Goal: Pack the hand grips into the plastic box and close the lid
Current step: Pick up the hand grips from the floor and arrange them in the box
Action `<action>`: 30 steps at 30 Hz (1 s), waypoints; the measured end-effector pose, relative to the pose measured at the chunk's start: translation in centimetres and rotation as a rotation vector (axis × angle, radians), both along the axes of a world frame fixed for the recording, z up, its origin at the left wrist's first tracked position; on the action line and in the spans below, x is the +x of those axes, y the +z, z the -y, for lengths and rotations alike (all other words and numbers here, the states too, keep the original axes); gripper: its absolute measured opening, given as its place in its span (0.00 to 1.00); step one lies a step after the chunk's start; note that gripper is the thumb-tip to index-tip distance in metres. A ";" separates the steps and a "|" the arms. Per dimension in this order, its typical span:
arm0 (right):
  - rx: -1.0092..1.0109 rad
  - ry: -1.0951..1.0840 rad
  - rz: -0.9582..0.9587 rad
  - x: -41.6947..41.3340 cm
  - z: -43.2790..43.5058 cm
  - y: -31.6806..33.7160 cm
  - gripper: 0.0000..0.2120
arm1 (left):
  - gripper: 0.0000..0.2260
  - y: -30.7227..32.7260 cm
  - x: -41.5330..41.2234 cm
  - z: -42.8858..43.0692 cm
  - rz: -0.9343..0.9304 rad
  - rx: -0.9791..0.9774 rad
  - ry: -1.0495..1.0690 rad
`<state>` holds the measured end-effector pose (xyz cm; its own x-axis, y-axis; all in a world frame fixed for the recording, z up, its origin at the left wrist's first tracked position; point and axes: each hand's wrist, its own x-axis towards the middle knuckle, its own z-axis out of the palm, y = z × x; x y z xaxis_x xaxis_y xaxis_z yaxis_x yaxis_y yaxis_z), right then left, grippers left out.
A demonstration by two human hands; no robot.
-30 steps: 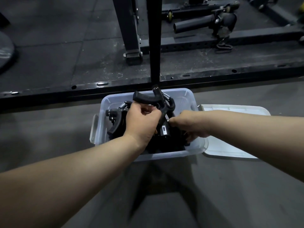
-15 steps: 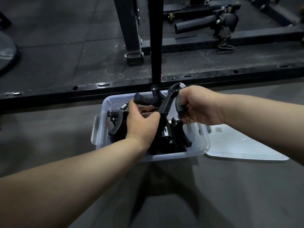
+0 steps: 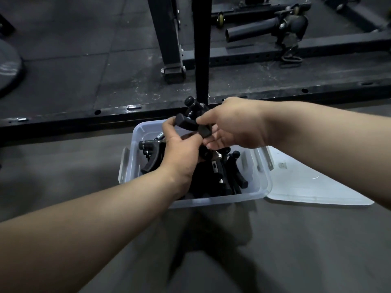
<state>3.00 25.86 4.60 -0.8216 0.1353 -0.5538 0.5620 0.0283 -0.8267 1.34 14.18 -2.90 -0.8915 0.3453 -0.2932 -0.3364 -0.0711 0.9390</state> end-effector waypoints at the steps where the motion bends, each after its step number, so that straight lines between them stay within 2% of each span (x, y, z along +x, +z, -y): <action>1: 0.011 -0.012 -0.004 0.0 -0.1 0.0 0.07 | 0.22 0.3 -0.1 0.0 0.032 0.039 -0.015; 3: 0.044 -0.008 0.000 0.2 -0.2 -0.1 0.07 | 0.21 0.6 -0.5 0.0 0.099 0.097 -0.037; 7: 0.032 0.003 0.000 1.1 0.2 -1.2 0.10 | 0.08 1.5 -0.2 -0.2 0.174 0.136 -0.021; 11: 0.032 0.062 -0.046 2.1 1.2 -1.7 0.03 | 0.11 1.5 0.5 -0.2 0.209 0.058 0.110; 13: 0.094 0.114 -0.063 2.4 1.3 -1.8 0.01 | 0.09 0.7 -0.1 0.3 0.152 -0.078 0.161; 16: 0.329 0.197 -0.077 2.4 0.8 -2.1 0.06 | 0.06 -0.1 -1.0 1.4 0.063 -0.292 0.218; 20: 0.561 0.378 -0.099 2.7 0.2 -2.9 0.06 | 0.09 -0.7 -0.9 2.4 -0.088 -0.535 0.140; 22: 0.558 0.332 -0.115 2.5 -0.2 -3.4 0.06 | 0.06 -0.9 -0.9 2.6 -0.221 -0.689 0.098; 26: 0.392 0.052 0.011 1.3 -3.8 -4.9 0.08 | 0.10 -0.6 -1.3 2.9 -0.381 -0.941 0.001; 28: 0.445 0.085 0.073 1.3 -5.4 -6.0 0.09 | 0.13 -0.7 -1.4 3.3 -0.507 -1.049 -0.050; 30: 0.659 0.259 0.129 1.8 -6.0 -7.0 0.07 | 0.14 -0.9 -1.5 3.7 -0.627 -1.029 -0.082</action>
